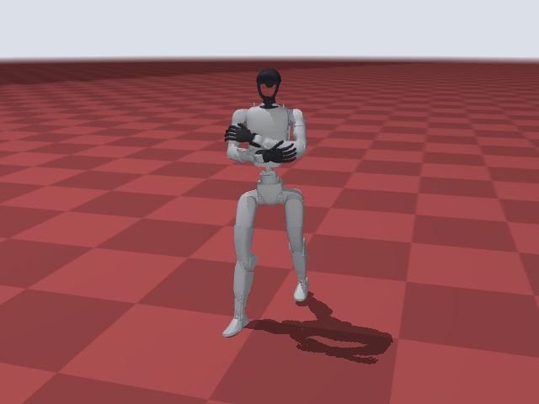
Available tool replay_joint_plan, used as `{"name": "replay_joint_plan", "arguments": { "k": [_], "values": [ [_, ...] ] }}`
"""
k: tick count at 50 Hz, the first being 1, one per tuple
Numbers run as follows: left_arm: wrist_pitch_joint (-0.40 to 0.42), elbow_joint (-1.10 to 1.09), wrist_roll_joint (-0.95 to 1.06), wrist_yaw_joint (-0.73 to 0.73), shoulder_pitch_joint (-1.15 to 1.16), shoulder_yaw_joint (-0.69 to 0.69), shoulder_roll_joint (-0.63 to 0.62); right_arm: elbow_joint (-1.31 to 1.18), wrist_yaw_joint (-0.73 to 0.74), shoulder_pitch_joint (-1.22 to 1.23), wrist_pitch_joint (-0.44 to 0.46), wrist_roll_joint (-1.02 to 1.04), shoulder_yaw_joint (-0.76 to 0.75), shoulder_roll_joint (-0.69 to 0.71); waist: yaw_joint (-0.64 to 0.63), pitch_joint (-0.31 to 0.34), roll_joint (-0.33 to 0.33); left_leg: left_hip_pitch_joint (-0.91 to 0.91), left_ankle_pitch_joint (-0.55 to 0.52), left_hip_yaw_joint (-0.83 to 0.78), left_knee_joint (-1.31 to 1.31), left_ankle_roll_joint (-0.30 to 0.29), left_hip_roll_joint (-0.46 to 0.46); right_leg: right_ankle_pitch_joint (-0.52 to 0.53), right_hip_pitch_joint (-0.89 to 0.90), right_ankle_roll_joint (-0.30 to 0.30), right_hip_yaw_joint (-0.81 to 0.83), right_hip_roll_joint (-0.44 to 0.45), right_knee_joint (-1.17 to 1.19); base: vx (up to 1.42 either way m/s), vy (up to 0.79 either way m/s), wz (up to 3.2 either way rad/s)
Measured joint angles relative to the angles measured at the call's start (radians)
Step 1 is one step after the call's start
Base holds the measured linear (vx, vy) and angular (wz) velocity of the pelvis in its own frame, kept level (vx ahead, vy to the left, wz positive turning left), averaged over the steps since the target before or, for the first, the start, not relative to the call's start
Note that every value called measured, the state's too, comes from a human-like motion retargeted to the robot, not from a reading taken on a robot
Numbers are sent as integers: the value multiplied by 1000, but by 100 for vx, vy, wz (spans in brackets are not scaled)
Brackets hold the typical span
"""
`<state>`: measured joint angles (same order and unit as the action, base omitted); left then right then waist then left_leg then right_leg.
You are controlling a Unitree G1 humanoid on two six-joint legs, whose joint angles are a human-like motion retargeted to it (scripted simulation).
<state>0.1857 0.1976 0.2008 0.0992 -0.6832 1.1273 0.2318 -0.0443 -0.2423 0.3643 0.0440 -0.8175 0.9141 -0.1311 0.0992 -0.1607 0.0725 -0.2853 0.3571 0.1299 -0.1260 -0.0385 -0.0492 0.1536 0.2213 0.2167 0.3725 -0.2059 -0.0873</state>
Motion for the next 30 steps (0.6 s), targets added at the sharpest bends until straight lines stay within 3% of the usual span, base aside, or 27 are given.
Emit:
{"name": "replay_joint_plan", "arguments": {
  "k": [3, 7, 12, 17, 26, 30],
  "values": [
    [-6, 2, -1, 17, 19, 5, -6, 5, 4, -31, 1, -39, -2, -4, -24, -47, 16, 64, -114, -18, -164, 17, -21, -53, -46, -17, -22, -9, 0, 63, -34, -9],
    [-17, 10, -13, 45, 35, 5, 3, 6, 14, -51, 5, -64, 3, 4, -31, -112, 58, 289, -209, -99, -523, 56, -61, -111, -73, -32, -43, -38, 0, 56, -31, -6],
    [-28, 20, -9, 72, 33, 3, 24, -6, 23, -46, 5, -75, 15, 25, -52, -129, 97, 497, -124, -231, -713, 128, -71, -168, -101, -30, -90, -47, 12, 49, -24, -43],
    [-44, 25, 4, 81, 33, -7, 34, -22, 16, -48, 22, -81, 18, 40, -123, -99, 109, 544, -29, -296, -459, 139, -101, -232, -131, -9, -182, -28, 55, 48, -15, -102],
    [-40, 33, 37, 71, 13, -24, 37, -38, 3, -36, -8, -47, 19, 48, -224, -15, 9, 567, -252, -453, 133, 34, -4, -351, -255, -34, -296, 107, 112, 51, -3, -92],
    [-14, 30, 28, 81, 11, -22, 37, -43, -4, -21, -33, -50, 27, 49, -250, 11, -6, 605, -234, -547, 213, -41, 23, -392, -346, -48, -325, 127, 103, 59, 5, -63]
  ]
}}
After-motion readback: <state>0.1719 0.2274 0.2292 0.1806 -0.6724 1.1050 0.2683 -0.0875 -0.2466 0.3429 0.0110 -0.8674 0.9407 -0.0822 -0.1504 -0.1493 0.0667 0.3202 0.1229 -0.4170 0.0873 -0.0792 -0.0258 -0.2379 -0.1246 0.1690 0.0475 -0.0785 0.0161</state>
